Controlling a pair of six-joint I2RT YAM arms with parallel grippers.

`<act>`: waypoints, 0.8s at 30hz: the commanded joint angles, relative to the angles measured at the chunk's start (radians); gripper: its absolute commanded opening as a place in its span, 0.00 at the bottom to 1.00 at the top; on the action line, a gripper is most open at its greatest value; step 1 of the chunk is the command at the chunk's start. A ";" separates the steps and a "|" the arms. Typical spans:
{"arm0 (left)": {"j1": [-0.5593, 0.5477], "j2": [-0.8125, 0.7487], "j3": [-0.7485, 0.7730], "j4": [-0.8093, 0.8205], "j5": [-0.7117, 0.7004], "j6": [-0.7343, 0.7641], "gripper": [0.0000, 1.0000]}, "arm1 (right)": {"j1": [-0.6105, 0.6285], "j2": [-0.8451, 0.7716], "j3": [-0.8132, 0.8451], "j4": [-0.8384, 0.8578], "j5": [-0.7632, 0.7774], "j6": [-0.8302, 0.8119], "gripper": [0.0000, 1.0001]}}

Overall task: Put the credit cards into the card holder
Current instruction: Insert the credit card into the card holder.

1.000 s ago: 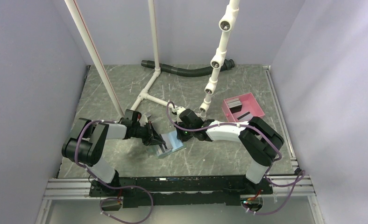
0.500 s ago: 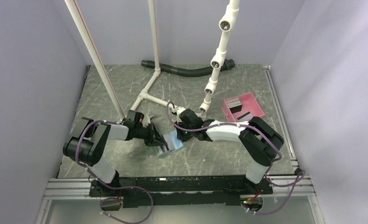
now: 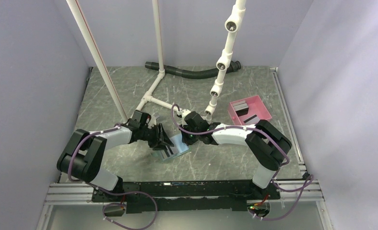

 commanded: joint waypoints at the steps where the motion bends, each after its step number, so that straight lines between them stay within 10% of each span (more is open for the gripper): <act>1: 0.001 -0.054 0.017 -0.159 -0.133 0.044 0.50 | 0.005 0.012 -0.015 -0.030 -0.004 -0.019 0.00; 24: 0.001 0.102 0.106 -0.248 -0.128 0.118 0.00 | 0.005 0.027 0.011 -0.049 -0.006 -0.037 0.00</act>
